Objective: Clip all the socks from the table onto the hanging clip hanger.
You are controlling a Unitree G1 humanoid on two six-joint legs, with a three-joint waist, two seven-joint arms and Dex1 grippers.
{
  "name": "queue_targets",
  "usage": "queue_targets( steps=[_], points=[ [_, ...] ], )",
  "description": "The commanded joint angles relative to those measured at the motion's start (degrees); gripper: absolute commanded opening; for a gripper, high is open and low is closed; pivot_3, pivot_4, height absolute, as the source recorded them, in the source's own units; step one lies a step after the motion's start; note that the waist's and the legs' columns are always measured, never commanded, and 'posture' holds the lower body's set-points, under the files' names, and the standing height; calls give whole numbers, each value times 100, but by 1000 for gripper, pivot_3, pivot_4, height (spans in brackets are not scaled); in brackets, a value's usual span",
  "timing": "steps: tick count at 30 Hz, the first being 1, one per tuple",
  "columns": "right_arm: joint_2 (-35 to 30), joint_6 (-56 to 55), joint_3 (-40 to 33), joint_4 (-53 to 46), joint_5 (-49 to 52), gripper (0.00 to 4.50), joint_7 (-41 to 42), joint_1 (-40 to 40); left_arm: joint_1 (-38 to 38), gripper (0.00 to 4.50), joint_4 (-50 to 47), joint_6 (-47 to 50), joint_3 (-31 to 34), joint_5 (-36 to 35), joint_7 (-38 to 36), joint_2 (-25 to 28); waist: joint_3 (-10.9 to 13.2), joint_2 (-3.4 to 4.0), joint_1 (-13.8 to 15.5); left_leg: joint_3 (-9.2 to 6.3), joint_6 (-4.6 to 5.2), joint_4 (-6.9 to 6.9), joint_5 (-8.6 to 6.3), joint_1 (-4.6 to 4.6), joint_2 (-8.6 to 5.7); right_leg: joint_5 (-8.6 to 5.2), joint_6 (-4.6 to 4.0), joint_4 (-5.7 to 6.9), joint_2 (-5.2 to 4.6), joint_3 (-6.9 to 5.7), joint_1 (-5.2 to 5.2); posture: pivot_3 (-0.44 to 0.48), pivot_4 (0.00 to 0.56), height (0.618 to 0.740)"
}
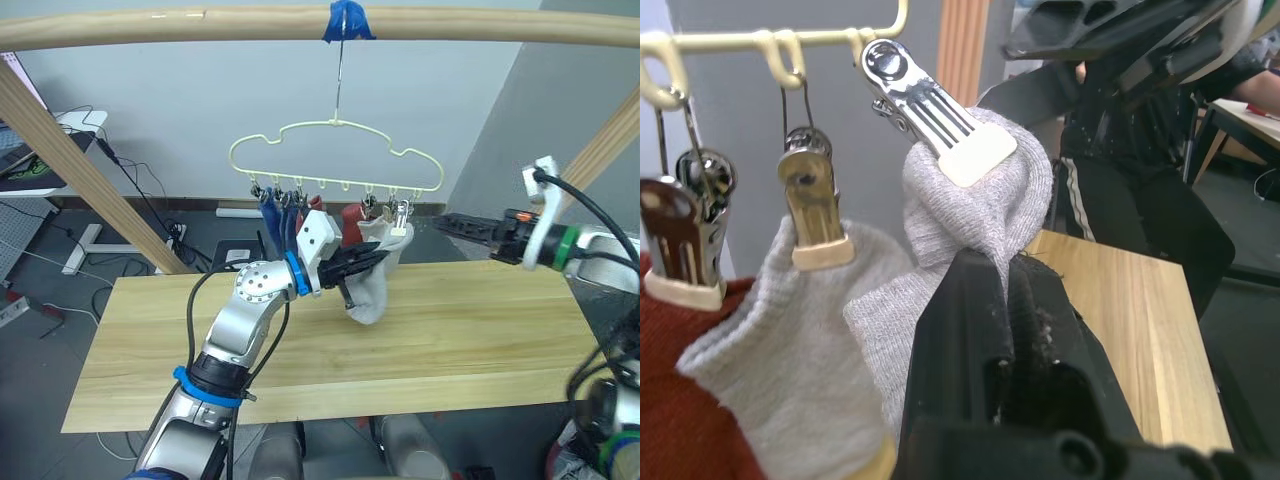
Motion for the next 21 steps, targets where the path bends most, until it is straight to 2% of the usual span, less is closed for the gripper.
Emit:
queue_targets(
  steps=[1, 5, 12, 15, 18, 21],
  points=[
    [-440, -653, 199, -587, -394, 4500, 971, 260, -87, 1341, -61, 132, -51, -144, -136, -48, 0, 0, -28, 0, 0, -1, 0, -1, 1, 1, 1, -6, 0, -2, 1, -201, 205, 740],
    [-547, -1142, 403, -867, -712, 4500, 1426, 506, 88, 2500, -173, 347, 85, -257, -289, 157, 0, 0, -91, 11, 0, -1, 0, 4, 4, 4, 6, -10, 2, 5, 2, -211, 207, 740],
    [-601, -2063, 773, -1201, -1477, 4500, 2047, 941, 852, 4460, -757, 1009, 968, -838, -550, 1265, 3, 0, -75, 10, 0, -1, 0, 3, 6, 3, 6, -12, 2, 5, 1, -177, 206, 740],
    [-599, -2405, 921, -1257, -1750, 4500, 2281, 1038, 1190, 4489, -1028, 1329, 1332, -1124, -581, 1600, 4, -2, -21, 10, 0, -1, 0, 2, 6, 4, 6, -16, -1, 4, 2, -160, 204, 740],
    [-705, -3588, 1391, -1343, -2728, 4500, 2863, 1404, 2067, 4489, -1357, 2048, 2586, -1482, -464, 2419, 8, -11, -21, 7, -1, -3, -1, -1, 6, 3, 6, -23, -2, 0, 2, -114, 201, 740],
    [-638, -4108, 1441, -1095, -3064, 4500, 3140, 1613, 2613, 4489, -1471, 2199, 3148, -1294, -168, 2900, 13, -9, 21, 7, -1, -17, -2, -2, 25, -1, -2, -23, 8, -6, -9, -70, 194, 740]
  ],
)
